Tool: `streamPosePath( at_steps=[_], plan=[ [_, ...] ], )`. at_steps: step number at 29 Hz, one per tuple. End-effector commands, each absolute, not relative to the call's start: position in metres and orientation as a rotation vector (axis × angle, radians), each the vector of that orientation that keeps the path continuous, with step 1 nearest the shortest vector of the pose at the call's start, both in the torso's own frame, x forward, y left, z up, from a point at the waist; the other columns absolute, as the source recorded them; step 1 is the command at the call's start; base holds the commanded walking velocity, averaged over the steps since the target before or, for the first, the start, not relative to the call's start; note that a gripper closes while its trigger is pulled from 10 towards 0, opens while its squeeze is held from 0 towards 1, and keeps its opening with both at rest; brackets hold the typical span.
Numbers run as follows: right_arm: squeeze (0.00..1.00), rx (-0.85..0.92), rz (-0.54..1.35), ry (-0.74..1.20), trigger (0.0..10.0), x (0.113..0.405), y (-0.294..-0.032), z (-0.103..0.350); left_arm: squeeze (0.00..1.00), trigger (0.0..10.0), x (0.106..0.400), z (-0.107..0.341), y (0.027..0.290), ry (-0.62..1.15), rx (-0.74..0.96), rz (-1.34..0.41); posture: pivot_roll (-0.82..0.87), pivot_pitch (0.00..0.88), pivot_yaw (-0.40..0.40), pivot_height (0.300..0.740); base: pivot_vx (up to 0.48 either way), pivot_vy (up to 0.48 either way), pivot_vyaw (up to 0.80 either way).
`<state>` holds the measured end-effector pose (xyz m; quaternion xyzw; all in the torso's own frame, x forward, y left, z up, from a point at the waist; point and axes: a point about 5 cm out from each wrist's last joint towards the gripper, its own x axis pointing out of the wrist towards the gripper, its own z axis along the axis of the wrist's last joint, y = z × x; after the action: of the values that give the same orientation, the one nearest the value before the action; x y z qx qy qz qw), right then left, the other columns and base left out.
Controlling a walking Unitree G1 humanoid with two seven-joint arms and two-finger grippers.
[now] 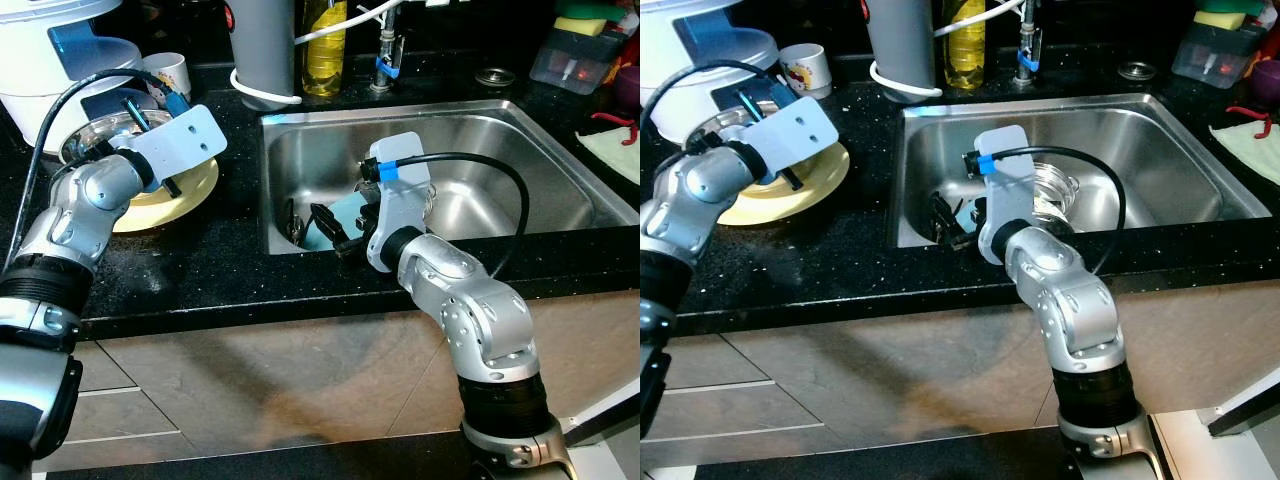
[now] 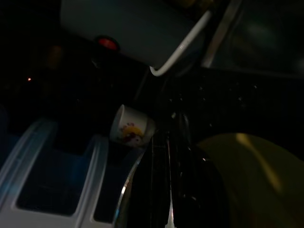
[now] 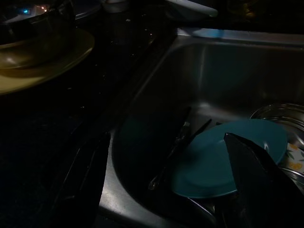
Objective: Kitchen organization
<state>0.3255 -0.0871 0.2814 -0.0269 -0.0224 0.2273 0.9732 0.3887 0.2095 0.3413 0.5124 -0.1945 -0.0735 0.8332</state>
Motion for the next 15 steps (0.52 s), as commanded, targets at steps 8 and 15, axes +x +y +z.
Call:
streamPosePath(
  at_steps=[8, 15],
  plan=[
    [0.0, -0.051, 0.464, -0.061, 10.0, 0.325, -0.086, 0.282, 0.0, 0.0, 0.376, 0.384, 0.196, -0.569, 1.07, -0.153, -0.02, 0.199, 0.031, 0.74, 0.0, 0.0, 0.0],
    [0.0, -0.05, 0.469, -0.061, 10.0, 0.324, -0.085, 0.282, 1.0, 10.0, 0.382, 0.358, 0.193, -0.431, 1.086, -0.29, -0.03, 0.191, 0.038, 0.74, 0.0, 0.0, 0.0]
  ],
)
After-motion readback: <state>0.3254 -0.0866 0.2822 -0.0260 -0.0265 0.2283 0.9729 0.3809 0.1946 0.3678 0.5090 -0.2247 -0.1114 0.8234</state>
